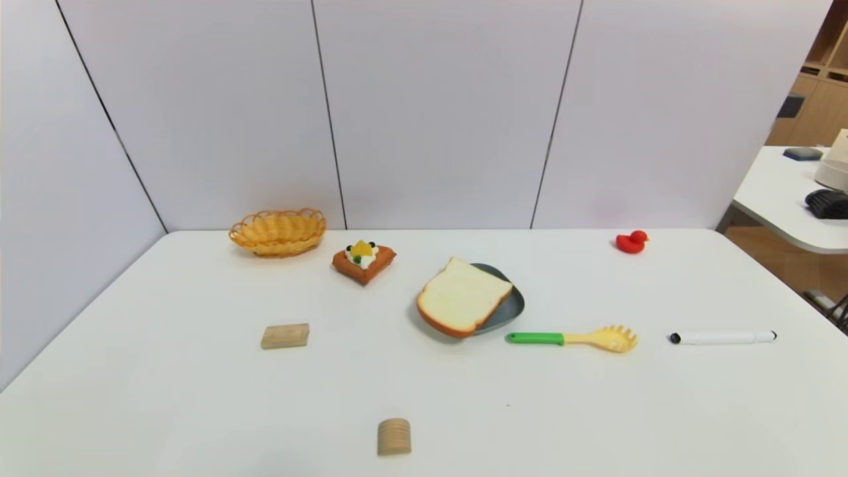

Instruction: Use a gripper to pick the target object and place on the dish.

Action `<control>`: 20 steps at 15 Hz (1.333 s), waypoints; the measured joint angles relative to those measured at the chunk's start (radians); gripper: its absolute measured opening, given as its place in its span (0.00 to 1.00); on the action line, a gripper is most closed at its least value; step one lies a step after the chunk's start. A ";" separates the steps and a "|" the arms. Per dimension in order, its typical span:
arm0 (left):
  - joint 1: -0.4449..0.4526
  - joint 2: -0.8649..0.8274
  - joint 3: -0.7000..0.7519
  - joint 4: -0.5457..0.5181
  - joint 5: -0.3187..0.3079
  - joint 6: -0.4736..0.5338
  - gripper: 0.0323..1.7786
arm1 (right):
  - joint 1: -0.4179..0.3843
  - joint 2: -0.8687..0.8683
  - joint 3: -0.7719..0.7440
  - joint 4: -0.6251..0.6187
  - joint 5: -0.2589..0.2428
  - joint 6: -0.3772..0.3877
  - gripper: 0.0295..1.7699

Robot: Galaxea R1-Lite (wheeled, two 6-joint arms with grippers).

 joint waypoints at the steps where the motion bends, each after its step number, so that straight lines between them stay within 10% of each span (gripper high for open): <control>1: 0.000 -0.001 0.002 -0.005 0.003 -0.026 0.95 | 0.000 0.000 0.000 0.000 0.000 0.000 0.97; 20: 0.000 -0.003 0.008 -0.007 0.019 -0.089 0.95 | 0.000 0.000 0.000 -0.002 0.000 0.004 0.97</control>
